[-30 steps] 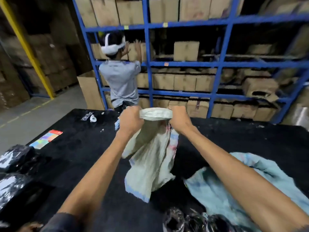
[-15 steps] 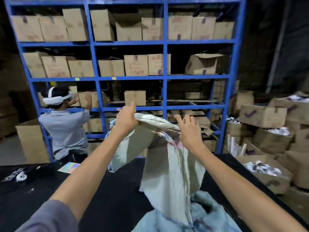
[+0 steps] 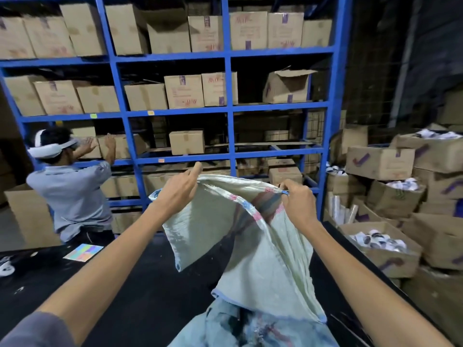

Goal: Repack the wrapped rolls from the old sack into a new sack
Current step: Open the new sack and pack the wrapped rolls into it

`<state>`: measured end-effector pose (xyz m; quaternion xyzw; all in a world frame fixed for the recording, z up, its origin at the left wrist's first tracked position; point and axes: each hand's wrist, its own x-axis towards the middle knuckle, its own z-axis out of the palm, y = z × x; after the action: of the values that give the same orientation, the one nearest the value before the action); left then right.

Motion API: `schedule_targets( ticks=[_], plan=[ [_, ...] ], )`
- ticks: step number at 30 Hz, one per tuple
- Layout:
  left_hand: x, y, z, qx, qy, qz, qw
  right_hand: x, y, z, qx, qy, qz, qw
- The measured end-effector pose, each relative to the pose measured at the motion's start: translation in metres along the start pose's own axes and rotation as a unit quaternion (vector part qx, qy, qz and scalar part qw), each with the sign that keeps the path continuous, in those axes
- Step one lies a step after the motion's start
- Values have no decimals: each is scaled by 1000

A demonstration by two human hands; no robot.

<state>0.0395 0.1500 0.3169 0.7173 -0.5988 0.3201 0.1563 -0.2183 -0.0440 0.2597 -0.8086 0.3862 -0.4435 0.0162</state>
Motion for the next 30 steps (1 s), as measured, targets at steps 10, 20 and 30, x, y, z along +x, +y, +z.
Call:
schedule_targets(
  ticks=[10,20,30],
  plan=[
    [-12,-16,-13,256,69,-11,964,16,-59,-2,48,-30,176,983],
    [-5,-9,-24,314,37,10,949,44,-104,19,13,-41,175,984],
    [5,-94,5,136,-63,-174,973,78,-109,15,194,-446,2,874]
  ],
)
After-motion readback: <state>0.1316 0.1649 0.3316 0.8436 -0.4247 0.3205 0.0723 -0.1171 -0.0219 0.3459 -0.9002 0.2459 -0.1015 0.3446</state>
